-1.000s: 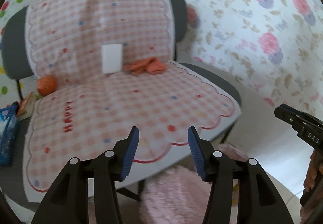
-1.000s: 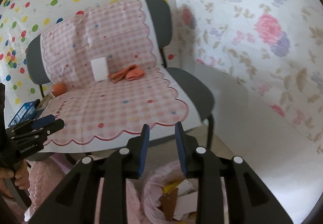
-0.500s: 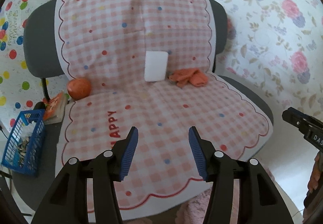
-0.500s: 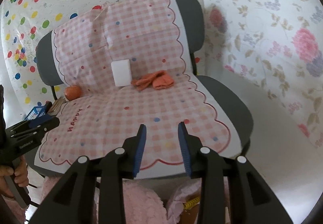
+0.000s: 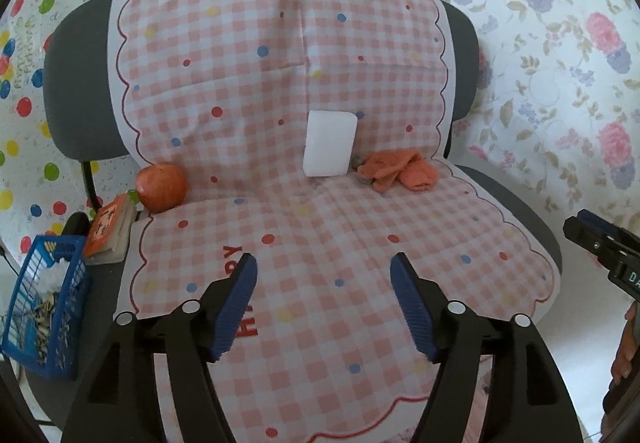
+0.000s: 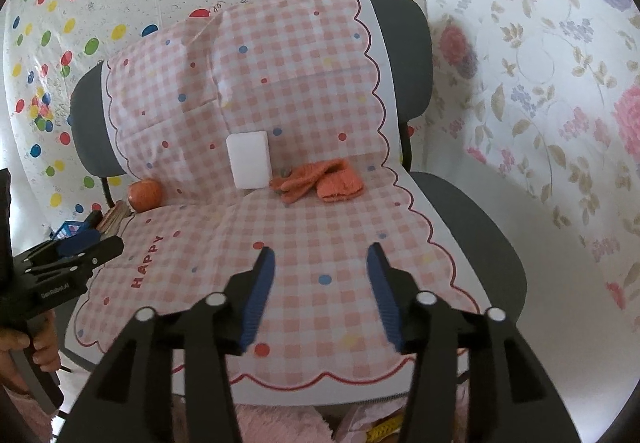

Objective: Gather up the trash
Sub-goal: 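Move both empty grippers back over the chair seat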

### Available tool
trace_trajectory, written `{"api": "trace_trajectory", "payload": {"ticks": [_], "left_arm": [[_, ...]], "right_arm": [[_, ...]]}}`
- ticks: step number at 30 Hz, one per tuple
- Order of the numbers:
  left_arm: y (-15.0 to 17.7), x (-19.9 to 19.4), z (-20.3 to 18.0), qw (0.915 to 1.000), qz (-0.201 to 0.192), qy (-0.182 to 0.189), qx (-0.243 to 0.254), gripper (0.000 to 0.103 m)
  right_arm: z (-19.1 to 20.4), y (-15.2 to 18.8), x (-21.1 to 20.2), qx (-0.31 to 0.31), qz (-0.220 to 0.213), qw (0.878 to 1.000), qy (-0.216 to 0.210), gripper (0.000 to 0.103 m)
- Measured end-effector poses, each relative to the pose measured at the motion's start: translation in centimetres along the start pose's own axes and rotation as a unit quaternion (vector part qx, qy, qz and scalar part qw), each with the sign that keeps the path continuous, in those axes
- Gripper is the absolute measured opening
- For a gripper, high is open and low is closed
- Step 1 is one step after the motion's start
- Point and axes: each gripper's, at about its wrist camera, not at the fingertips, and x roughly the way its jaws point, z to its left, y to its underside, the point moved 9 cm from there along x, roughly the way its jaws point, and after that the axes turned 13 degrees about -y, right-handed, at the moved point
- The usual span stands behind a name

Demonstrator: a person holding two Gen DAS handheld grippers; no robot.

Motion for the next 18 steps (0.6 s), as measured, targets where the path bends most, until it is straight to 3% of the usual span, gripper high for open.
{"api": "trace_trajectory", "payload": {"ticks": [2, 10, 18], "left_arm": [[-0.6, 0.7, -0.1, 1.0000, -0.002, -0.004, 0.001, 0.080], [-4.4, 5.8, -0.5, 0.9999, -0.001, -0.015, 0.000, 0.081], [-7.4, 13.5, -1.8, 0.9997, 0.019, -0.015, -0.004, 0.080]], "right_arm": [[-0.3, -0.4, 0.7, -0.005, 0.002, 1.000, 0.003, 0.053], [-3.0, -2.5, 6.2, 0.000, 0.020, 1.000, 0.009, 0.054], [-5.4, -4.5, 12.9, 0.016, 0.038, 0.999, -0.003, 0.054]]}}
